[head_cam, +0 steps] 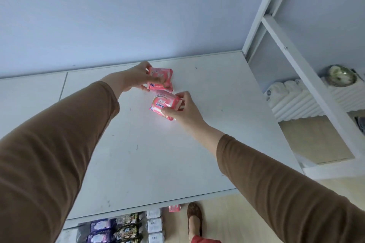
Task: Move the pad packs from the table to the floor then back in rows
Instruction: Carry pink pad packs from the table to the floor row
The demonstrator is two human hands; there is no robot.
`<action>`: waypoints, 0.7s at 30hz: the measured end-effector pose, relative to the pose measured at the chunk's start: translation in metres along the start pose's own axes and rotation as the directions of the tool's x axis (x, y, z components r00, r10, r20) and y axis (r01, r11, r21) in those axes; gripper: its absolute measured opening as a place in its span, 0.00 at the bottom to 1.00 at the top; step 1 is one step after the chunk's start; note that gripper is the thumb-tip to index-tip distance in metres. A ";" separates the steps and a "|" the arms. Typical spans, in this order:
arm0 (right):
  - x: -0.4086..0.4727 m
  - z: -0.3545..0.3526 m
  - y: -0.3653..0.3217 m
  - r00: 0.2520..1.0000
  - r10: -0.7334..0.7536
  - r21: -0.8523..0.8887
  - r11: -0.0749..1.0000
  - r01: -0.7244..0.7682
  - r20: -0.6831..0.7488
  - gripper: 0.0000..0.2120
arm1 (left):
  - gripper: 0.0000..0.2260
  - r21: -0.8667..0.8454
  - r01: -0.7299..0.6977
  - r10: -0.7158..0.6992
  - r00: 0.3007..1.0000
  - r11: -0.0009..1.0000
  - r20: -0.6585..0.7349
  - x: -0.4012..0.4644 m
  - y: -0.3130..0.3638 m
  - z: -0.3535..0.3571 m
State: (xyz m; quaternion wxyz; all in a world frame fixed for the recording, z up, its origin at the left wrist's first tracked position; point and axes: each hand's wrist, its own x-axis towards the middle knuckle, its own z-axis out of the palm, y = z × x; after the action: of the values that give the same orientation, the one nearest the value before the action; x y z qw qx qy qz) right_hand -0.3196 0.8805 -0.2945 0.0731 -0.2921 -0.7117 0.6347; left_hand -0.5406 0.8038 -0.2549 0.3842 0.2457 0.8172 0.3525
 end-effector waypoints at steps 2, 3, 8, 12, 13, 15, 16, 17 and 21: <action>-0.019 -0.006 0.001 1.000 -0.016 0.036 0.999 0.016 -0.001 0.23 | 0.30 -0.094 -0.052 0.048 0.998 0.994 -0.045 -0.024 -0.004 0.007; -0.031 -0.007 0.002 1.000 -0.029 0.043 0.999 0.029 0.000 0.22 | 0.30 -0.116 -0.081 0.076 0.996 0.990 -0.052 -0.038 -0.007 0.010; -0.120 -0.005 0.004 0.997 -0.072 0.025 0.997 0.073 -0.023 0.36 | 0.22 -0.121 -0.182 0.182 0.983 0.976 -0.005 -0.133 -0.030 0.030; -0.208 0.003 0.014 0.996 -0.087 -0.003 0.996 0.087 -0.009 0.30 | 0.22 -0.192 -0.207 0.223 0.973 0.959 0.062 -0.228 -0.054 0.047; -0.227 0.004 0.019 0.996 -0.087 -0.003 0.996 0.087 0.003 0.27 | 0.22 -0.203 -0.203 0.223 0.972 0.958 0.078 -0.249 -0.061 0.054; -0.264 0.008 0.030 0.996 -0.073 -0.002 0.997 0.074 0.055 0.25 | 0.19 -0.208 -0.187 0.215 0.969 0.960 0.119 -0.286 -0.078 0.068; -0.281 0.010 0.036 0.995 -0.063 -0.001 0.998 0.063 0.083 0.25 | 0.19 -0.209 -0.174 0.206 0.968 0.962 0.142 -0.303 -0.087 0.075; -0.296 0.011 0.044 0.993 -0.049 0.004 0.999 0.048 0.108 0.25 | 0.20 -0.210 -0.159 0.195 0.967 0.965 0.165 -0.318 -0.097 0.083; -0.347 0.011 0.090 0.981 0.017 -0.011 1.000 -0.015 0.192 0.28 | 0.14 -0.189 -0.089 0.135 0.960 0.978 0.246 -0.364 -0.139 0.122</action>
State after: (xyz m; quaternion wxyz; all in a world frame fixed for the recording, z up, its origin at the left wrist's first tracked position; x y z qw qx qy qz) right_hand -0.0117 0.6965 -0.2890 -0.0024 -0.2357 -0.7159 0.6572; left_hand -0.2485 0.5190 -0.2513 0.4865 0.3004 0.7108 0.4096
